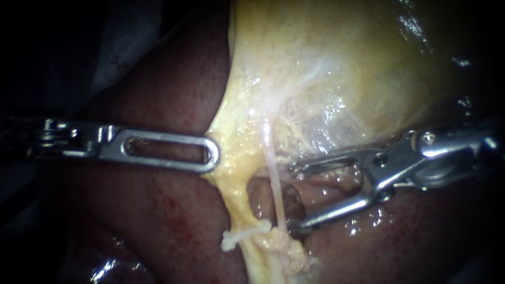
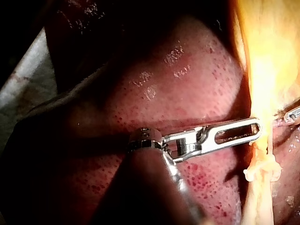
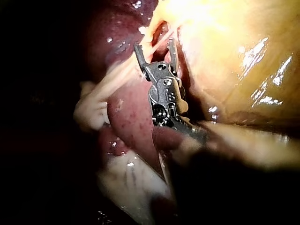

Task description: Going back first clip left tube

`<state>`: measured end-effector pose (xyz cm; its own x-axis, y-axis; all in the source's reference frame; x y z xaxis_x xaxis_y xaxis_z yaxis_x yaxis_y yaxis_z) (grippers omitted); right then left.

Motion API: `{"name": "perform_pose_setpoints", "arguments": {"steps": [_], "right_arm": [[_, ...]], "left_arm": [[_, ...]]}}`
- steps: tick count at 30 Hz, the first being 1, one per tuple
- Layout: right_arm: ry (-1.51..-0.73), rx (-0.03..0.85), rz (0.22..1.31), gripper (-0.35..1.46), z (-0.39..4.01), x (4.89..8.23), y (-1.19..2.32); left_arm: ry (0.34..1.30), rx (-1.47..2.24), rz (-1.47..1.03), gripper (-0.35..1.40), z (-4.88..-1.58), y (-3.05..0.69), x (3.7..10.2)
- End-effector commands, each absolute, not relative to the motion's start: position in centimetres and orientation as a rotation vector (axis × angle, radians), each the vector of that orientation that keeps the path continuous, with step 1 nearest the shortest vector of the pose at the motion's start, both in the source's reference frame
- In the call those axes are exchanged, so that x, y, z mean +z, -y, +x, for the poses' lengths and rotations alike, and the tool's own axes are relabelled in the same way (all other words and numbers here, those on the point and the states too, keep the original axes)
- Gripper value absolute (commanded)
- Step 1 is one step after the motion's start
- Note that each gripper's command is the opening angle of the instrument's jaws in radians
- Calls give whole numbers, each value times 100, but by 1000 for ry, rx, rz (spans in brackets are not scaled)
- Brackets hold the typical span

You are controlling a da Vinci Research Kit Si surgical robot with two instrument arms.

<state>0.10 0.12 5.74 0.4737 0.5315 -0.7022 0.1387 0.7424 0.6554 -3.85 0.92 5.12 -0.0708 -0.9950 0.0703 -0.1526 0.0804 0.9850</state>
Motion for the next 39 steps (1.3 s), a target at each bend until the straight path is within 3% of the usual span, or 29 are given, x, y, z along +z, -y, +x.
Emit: {"name": "perform_pose_setpoints", "arguments": {"steps": [1, 8, 17, 31, 39], "right_arm": [[-1073, 269, 716, 58, 5, 572, -15], [-1080, 287, 666, 59, -13, 556, -36], [-1081, 291, 658, 60, -19, 554, -38], [-1081, 291, 657, 60, -17, 554, -36], [-1081, 291, 657, 60, -17, 553, -36]], "left_arm": [[1407, -1123, 1234, -35, -385, -92, 512], [1407, -1123, 1233, -35, -386, -92, 513], [1408, -1123, 1228, -35, -391, -90, 518], [1390, -1090, 1210, -35, -436, -71, 553], [1390, -1086, 1207, -35, -442, -69, 559]]}}
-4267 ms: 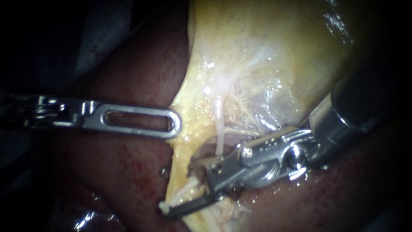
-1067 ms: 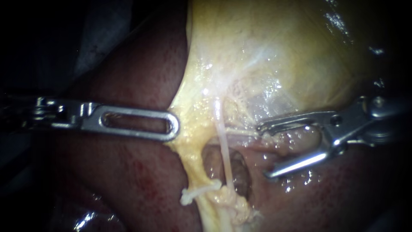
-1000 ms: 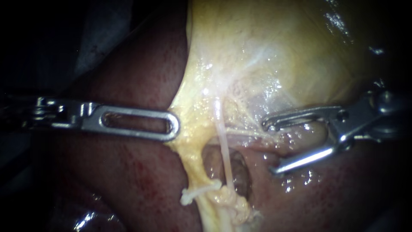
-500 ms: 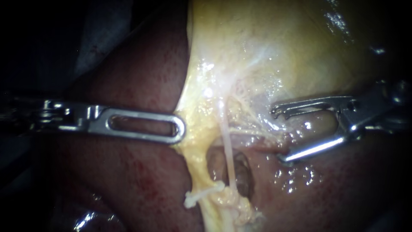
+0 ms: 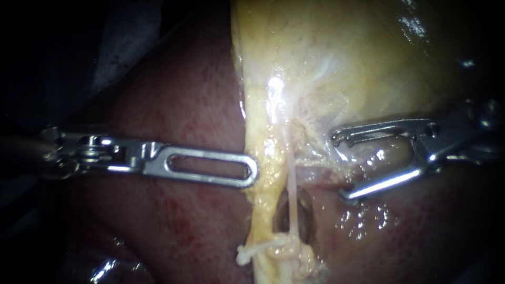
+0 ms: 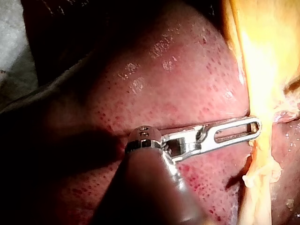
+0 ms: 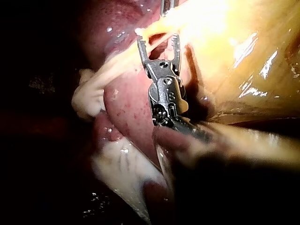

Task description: Going back first clip left tube

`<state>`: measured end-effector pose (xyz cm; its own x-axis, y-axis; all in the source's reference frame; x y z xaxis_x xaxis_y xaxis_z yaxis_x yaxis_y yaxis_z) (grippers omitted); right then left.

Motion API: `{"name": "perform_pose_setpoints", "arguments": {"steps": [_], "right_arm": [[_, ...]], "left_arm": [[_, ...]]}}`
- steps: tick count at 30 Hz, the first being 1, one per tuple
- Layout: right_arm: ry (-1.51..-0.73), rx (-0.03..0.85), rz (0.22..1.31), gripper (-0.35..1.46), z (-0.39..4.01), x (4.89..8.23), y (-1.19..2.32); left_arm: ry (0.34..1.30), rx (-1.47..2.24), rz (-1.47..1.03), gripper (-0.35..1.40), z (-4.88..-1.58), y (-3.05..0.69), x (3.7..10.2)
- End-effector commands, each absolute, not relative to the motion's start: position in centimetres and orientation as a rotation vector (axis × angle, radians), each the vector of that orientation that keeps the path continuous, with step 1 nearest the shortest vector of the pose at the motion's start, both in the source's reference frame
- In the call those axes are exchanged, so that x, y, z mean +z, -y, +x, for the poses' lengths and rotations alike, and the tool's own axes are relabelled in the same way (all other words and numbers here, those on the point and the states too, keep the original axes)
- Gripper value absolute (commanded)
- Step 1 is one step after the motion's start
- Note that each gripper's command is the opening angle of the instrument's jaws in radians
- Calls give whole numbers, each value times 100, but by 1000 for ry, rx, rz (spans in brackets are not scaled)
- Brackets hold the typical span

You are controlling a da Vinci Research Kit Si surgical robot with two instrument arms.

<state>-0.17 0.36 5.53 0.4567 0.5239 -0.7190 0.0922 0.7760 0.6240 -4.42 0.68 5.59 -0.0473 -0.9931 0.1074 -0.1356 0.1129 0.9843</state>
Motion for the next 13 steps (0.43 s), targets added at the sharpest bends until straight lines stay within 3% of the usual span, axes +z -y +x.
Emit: {"name": "perform_pose_setpoints", "arguments": {"steps": [1, 13], "right_arm": [[-1081, 291, 657, 60, -17, 553, -36], [-1080, 292, 657, 60, -16, 553, -35]], "left_arm": [[1390, -1086, 1207, -35, -442, -69, 559], [1390, -1086, 1207, -35, -442, -69, 559]]}}
